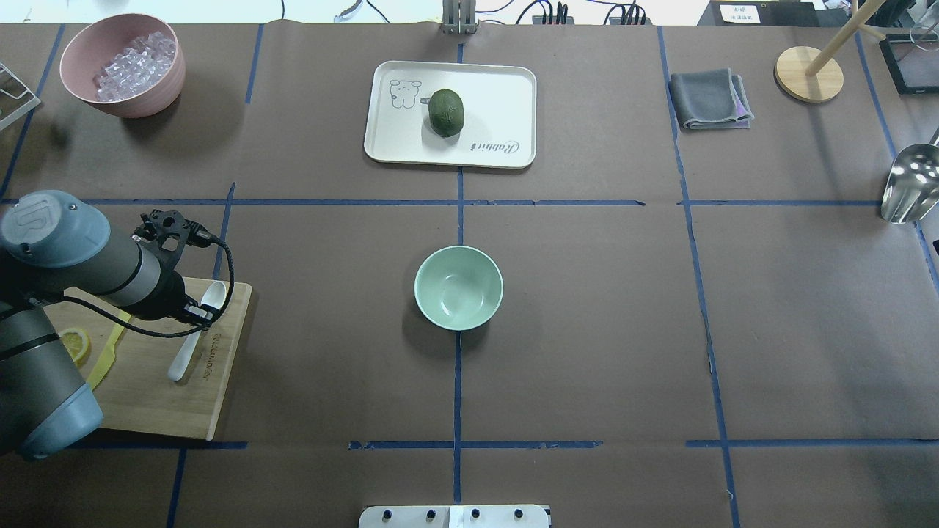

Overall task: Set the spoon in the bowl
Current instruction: 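Reach the left gripper to the white spoon on the cutting board and grasp it, then carry the white spoon with the left gripper over the green bowl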

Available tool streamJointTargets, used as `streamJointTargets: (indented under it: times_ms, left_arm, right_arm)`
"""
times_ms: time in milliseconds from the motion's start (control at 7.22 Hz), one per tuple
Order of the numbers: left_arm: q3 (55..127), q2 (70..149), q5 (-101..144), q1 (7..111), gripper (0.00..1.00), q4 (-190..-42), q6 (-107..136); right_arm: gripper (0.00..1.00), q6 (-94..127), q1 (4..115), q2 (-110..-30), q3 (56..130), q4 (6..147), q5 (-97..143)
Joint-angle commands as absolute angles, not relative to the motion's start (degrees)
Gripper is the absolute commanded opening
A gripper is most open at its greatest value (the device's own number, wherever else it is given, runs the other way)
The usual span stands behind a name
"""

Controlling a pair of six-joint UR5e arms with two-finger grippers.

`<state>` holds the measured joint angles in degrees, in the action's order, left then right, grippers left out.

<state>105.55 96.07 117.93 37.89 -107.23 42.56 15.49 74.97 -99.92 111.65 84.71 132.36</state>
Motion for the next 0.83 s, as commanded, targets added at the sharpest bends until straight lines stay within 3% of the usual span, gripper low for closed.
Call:
streamJointTargets:
  times_ms: [0, 277, 554, 692]
  left_arm:
    - [107.7, 96.7, 118.7, 37.9, 0.0, -107.0, 42.7]
    - [109.8, 104.4, 123.1, 37.8, 0.0, -102.7, 48.0]
    - [107.4, 118.5, 123.1, 34.4, 0.0, -93.5, 56.0]
    - [102.6, 125.3, 122.9, 32.6, 0.0, -94.0, 61.4]
  right_arm:
    - [1.0, 15.5, 75.0, -99.8, 111.7, 84.7, 132.4]
    - [1.0, 15.5, 75.0, -99.8, 111.5, 84.7, 132.4]
    - [1.0, 15.5, 75.0, -99.7, 111.4, 84.6, 132.6]
    - [1.0, 15.5, 75.0, -99.7, 111.4, 84.6, 132.7]
